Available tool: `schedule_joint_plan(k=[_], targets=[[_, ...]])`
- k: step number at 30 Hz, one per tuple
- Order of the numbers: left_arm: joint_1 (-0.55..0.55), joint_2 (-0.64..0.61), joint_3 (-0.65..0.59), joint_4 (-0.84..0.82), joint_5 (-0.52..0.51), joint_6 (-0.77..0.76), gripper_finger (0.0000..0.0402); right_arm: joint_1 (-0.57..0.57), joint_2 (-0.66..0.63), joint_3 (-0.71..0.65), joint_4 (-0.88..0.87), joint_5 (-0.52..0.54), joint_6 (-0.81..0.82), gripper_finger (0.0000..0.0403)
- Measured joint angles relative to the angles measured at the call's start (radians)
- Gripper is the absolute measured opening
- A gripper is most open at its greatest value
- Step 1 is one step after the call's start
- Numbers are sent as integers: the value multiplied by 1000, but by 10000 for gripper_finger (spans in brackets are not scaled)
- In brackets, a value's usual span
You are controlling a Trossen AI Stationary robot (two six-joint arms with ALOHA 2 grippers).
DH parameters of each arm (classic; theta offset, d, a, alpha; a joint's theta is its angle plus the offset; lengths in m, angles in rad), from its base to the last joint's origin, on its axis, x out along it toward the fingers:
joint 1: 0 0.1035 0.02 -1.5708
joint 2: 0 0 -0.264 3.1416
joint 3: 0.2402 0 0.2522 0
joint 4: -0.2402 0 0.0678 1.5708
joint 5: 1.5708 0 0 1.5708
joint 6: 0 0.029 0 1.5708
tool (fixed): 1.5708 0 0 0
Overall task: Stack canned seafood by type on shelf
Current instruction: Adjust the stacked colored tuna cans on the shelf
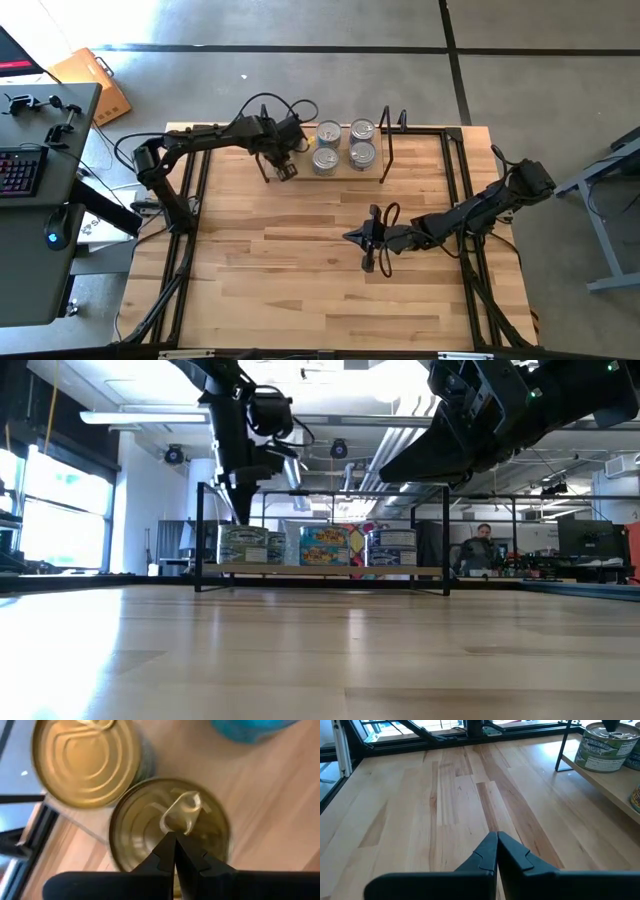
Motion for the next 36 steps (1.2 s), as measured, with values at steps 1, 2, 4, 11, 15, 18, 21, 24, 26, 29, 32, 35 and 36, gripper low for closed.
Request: schedule_joint_plan(k=[1,2,4,11,15,18,21,24,26,29,32,35,36], targets=[[0,0,0,11,13,0,0,0,0,0,0,0,0,0],[0,0,0,23,27,2,0,0,0,0,0,0,0,0],[0,0,0,48,55,8,0,0,0,0,0,0,0,0],[-5,-10,1,69,23,2,0,0,0,0,0,0,1,0],[7,-1,1,1,-18,-17,0,0,0,0,0,0,1,0],[17,14,1,-2,-18,-25,0,0,0,0,0,0,7,0],[19,30,5,0,-16,-12,0,0,0,0,0,0,8,0],[18,39,6,21,3,-2,0,0,0,0,0,0,8,0],[13,41,6,43,6,-2,0,0,0,0,0,0,8,0],[8,39,4,70,12,-2,0,0,0,0,0,0,8,0],[6,37,3,73,14,-2,0,0,0,0,0,-1,8,0],[1,31,3,69,14,-2,0,0,0,0,0,-1,8,0],[-1,29,6,63,13,-4,0,0,0,0,0,-1,8,0]])
